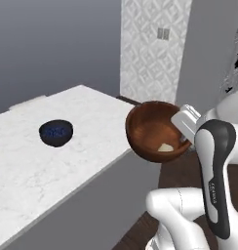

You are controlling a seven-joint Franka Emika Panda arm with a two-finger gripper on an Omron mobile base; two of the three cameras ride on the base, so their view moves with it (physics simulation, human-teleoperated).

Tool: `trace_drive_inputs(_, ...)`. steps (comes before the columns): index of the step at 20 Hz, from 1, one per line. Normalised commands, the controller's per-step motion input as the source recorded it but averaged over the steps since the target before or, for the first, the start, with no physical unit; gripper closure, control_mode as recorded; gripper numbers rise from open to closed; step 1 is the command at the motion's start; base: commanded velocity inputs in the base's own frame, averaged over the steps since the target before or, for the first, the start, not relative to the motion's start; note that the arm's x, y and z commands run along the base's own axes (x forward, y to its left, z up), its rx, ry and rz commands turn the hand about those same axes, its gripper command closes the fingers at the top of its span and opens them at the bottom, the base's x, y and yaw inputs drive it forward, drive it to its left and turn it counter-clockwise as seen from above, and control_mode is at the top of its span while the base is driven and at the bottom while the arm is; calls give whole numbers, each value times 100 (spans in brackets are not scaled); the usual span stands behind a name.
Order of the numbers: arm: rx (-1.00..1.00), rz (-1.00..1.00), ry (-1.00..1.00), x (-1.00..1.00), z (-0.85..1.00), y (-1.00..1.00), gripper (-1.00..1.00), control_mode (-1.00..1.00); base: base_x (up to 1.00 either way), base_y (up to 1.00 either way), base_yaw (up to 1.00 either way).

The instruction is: Pick the garlic from the sink and place it in the bowl. Then pick the bowl and place it in the microwave. Then close the microwave door and press the start button.

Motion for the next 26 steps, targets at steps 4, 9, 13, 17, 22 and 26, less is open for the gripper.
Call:
trace_drive_inputs(4,0,0,0,0,0,0,100,100,0,0,-88)
trace_drive_inputs(9,0,0,0,0,0,0,100,100,10,-3,-82)
trace_drive_inputs(13,0,0,0,0,0,0,100,100,90,-29,-47)
trace_drive_inputs(17,0,0,0,0,0,0,100,100,100,-70,-26)
trace_drive_inputs(22,0,0,0,0,0,0,100,100,100,-95,-12)
trace_drive_inputs(26,0,0,0,0,0,0,100,100,100,-100,0)
